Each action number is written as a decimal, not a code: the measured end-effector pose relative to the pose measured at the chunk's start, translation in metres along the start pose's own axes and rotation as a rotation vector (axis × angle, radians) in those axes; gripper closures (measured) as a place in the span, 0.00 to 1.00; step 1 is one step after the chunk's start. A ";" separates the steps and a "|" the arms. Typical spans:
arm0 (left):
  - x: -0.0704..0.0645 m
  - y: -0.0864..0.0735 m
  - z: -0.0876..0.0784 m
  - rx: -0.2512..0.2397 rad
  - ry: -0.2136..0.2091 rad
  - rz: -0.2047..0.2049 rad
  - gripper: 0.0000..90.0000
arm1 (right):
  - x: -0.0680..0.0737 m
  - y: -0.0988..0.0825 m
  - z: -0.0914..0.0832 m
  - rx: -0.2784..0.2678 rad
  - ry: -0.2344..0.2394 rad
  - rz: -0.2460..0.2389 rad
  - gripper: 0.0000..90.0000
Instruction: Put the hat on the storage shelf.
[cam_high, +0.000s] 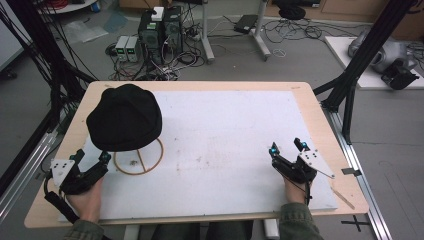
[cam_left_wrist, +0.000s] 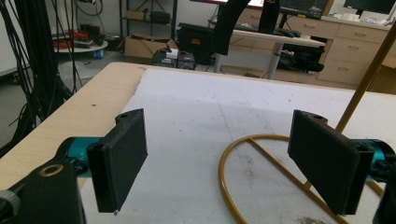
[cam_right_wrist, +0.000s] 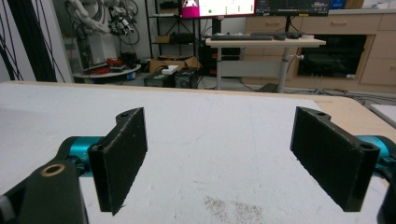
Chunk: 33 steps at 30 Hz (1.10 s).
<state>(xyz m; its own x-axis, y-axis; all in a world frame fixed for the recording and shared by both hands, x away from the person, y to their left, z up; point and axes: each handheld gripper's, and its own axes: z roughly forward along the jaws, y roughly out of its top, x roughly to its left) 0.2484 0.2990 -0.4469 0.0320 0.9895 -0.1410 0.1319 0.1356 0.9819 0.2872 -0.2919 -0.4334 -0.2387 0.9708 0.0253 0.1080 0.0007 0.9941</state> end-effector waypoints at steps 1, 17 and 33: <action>0.000 0.000 0.000 -0.001 -0.001 -0.001 0.22 | 0.000 -0.002 0.001 0.005 0.000 0.000 0.20; 0.000 -0.001 0.003 0.006 -0.003 -0.002 0.22 | 0.001 -0.004 0.002 0.015 0.021 -0.001 0.19; 0.000 -0.001 0.004 0.016 -0.004 0.000 0.22 | 0.000 -0.006 0.002 0.024 0.021 0.004 0.19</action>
<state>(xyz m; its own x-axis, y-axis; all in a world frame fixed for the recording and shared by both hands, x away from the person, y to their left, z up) 0.2520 0.2984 -0.4484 0.0355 0.9893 -0.1418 0.1475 0.1351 0.9798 0.2881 -0.2918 -0.4391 -0.2585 0.9655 0.0313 0.1317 0.0031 0.9913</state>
